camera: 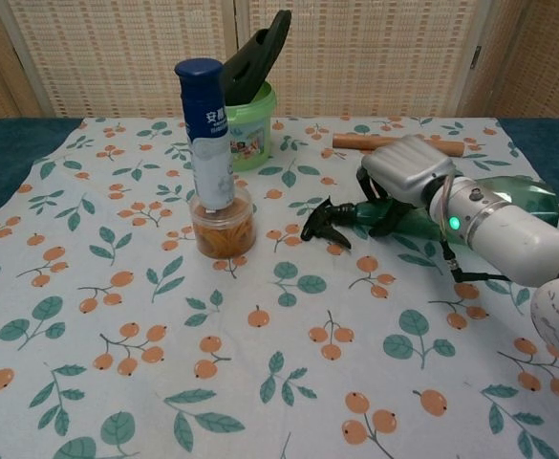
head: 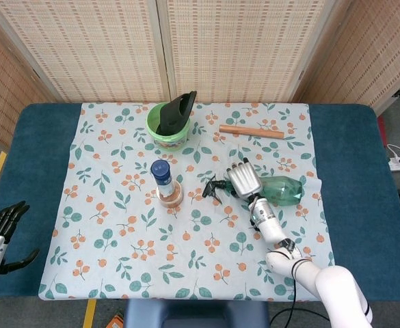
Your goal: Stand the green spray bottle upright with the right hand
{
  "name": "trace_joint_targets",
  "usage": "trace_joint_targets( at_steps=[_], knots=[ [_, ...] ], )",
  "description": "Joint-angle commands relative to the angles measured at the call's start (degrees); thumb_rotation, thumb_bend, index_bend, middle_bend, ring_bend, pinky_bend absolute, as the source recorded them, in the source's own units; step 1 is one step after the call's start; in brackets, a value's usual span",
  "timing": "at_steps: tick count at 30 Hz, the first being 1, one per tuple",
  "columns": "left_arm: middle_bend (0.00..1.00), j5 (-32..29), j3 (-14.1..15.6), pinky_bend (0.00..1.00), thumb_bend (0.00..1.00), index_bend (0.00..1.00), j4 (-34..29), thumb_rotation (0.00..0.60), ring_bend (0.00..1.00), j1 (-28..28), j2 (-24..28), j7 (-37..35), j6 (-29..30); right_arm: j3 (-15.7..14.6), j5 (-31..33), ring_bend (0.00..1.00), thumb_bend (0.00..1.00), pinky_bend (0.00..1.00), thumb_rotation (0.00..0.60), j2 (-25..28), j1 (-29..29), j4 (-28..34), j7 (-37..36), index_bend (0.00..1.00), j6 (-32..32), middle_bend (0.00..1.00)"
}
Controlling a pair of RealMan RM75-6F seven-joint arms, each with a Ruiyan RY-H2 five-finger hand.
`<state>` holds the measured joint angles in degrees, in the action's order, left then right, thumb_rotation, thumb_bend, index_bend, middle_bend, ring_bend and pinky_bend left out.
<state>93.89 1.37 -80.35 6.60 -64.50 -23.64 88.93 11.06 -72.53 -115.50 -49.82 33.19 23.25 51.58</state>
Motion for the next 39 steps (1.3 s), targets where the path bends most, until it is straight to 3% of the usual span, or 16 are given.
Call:
trace_joint_targets(
  at_steps=[1, 8, 14, 17, 24, 27, 30, 36, 39],
  knots=[
    [0.0, 0.02, 0.05, 0.0, 0.23, 0.0, -0.05, 0.6, 0.0, -0.04, 0.04, 0.0, 0.01, -0.13, -0.52, 0.57, 0.11, 0.36, 0.6, -0.06, 0.12, -0.19, -0.31, 0.72, 0.51, 0.55],
    [0.0, 0.01, 0.05, 0.0, 0.22, 0.0, -0.13, 0.6, 0.0, 0.03, 0.18, -0.06, -0.16, -0.73, -3.28, 0.61, 0.16, 0.4, 0.6, 0.68, 0.42, 0.53, -3.44, 0.77, 3.97, 0.59],
    [0.0, 0.1, 0.07, 0.0, 0.22, 0.0, -0.23, 0.6, 0.0, 0.13, 0.21, 0.04, -0.3, 0.25, -5.79, 0.63, 0.16, 0.41, 0.6, 2.88, 0.75, 3.98, -8.68, 0.78, 10.5, 0.6],
    [0.0, 0.15, 0.15, 0.0, 0.22, 0.0, -0.16, 0.6, 0.0, 0.04, 0.1, 0.17, -0.22, 1.15, -7.92, 0.63, 0.17, 0.42, 0.6, 3.73, 1.39, 6.07, -15.27, 0.78, 16.92, 0.6],
    [0.0, 0.46, 0.32, 0.0, 0.23, 0.0, -0.21, 0.6, 0.0, 0.17, 0.06, 0.6, -0.41, 1.96, -12.2, 0.63, 0.18, 0.43, 0.6, 2.3, 2.89, 2.54, -30.11, 0.78, 30.25, 0.61],
    [0.0, 0.57, 0.31, 0.0, 0.23, 0.0, -0.21, 0.6, 0.0, 0.18, -0.05, 0.69, -0.29, 3.58, -11.84, 0.63, 0.18, 0.43, 0.6, 1.16, 4.03, 1.33, -40.13, 0.78, 34.64, 0.61],
    [0.0, 0.81, 0.44, 0.0, 0.22, 0.0, -0.06, 0.6, 0.0, 0.25, -0.31, 1.02, -0.39, 6.06, -9.41, 0.63, 0.18, 0.43, 0.6, -0.57, 5.8, -0.02, -55.65, 0.77, 35.9, 0.61],
    [0.0, 0.98, 0.54, 0.0, 0.23, 0.0, 0.27, 0.6, 0.0, 0.58, -1.01, 1.78, -0.95, 9.48, -4.87, 0.63, 0.19, 0.43, 0.6, -3.16, 8.61, -3.76, -79.67, 0.77, 32.49, 0.61],
    [0.0, 0.96, 0.53, 0.0, 0.23, 0.0, 0.36, 0.6, 0.0, 0.68, -1.28, 1.99, -1.08, 9.62, -4.34, 0.63, 0.19, 0.43, 0.6, -3.03, 9.34, -4.92, -86.28, 0.77, 30.32, 0.61]
  ],
)
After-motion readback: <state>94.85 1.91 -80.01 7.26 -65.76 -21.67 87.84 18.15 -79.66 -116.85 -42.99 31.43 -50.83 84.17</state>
